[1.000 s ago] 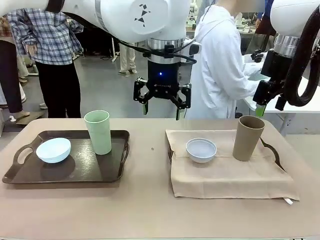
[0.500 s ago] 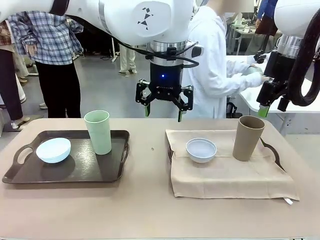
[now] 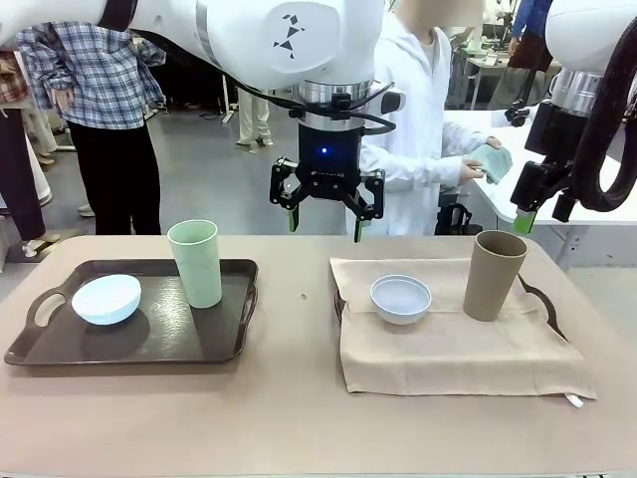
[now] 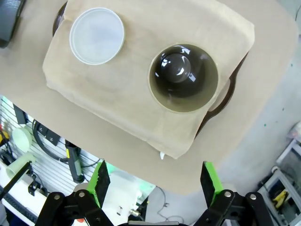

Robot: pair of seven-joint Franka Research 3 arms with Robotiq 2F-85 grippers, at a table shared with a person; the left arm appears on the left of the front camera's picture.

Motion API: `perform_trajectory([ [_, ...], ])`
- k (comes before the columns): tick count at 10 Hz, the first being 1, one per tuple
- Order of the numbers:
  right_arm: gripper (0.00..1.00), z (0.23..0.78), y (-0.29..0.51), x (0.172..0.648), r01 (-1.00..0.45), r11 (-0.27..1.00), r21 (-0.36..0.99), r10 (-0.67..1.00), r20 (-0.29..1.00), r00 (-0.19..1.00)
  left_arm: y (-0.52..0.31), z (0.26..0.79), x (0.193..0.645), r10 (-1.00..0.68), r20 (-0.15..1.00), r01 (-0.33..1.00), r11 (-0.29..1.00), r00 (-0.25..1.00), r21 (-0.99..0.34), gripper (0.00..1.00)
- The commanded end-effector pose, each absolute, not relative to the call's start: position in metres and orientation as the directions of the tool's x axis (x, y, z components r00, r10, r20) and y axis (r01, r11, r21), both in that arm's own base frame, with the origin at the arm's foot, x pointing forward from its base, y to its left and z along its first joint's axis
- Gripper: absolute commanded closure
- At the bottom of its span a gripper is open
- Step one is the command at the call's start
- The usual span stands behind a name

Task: Set up a tray with a mat and arrange the tableware.
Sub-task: Pick up the Picnic Bowl and Reusable plastic cup from the Handle tray in front of the human's position and hold them in the air.

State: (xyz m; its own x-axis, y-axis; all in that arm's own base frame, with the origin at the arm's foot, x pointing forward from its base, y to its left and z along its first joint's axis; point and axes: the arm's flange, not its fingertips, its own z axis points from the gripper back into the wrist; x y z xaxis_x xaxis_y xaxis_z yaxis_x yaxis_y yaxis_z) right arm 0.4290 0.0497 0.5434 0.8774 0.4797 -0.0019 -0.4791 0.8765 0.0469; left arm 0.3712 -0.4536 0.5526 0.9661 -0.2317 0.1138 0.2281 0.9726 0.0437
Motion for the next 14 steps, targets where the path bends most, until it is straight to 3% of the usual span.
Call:
perform_trajectory([
  [1, 0.0, 0.541, 0.048, 0.428, -0.494, 0.869, 0.043, 0.495, -0.009, 0.869, -0.454, 0.554, 0.372, -0.23, 0.125, 0.227, 0.973, 0.965, 0.038, 0.0],
  [3, 0.0, 0.543, 0.05, 0.429, -0.479, 0.876, 0.047, 0.48, -0.002, 0.877, -0.454, 0.553, 0.371, -0.232, 0.114, 0.228, 0.973, 0.966, 0.044, 0.0],
  [4, 0.0, 0.535, 0.045, 0.427, -0.443, 0.89, 0.108, 0.449, -0.038, 0.893, -0.428, 0.562, 0.377, -0.26, 0.094, 0.264, 0.964, 0.961, -0.037, 0.0],
  [5, 0.0, 0.525, 0.033, 0.425, -0.418, 0.899, 0.128, 0.427, -0.051, 0.903, -0.383, 0.568, 0.385, -0.347, 0.049, 0.35, 0.925, 0.937, -0.149, 0.0],
  [8, 0.0, 0.527, -0.011, 0.404, -0.321, 0.924, 0.206, 0.334, -0.029, 0.942, -0.256, 0.572, 0.391, -0.402, -0.033, 0.384, 0.894, 0.915, -0.229, 0.0],
  [10, 0.0, 0.53, -0.052, 0.387, -0.267, 0.924, 0.276, 0.281, -0.012, 0.96, -0.188, 0.559, 0.388, -0.329, -0.098, 0.304, 0.93, 0.939, -0.206, 0.0],
  [14, 0.0, 0.524, -0.108, 0.366, -0.159, 0.93, 0.332, 0.167, 0.005, 0.986, -0.075, 0.551, 0.36, -0.171, -0.001, 0.167, 0.96, 0.985, -0.225, 0.0],
])
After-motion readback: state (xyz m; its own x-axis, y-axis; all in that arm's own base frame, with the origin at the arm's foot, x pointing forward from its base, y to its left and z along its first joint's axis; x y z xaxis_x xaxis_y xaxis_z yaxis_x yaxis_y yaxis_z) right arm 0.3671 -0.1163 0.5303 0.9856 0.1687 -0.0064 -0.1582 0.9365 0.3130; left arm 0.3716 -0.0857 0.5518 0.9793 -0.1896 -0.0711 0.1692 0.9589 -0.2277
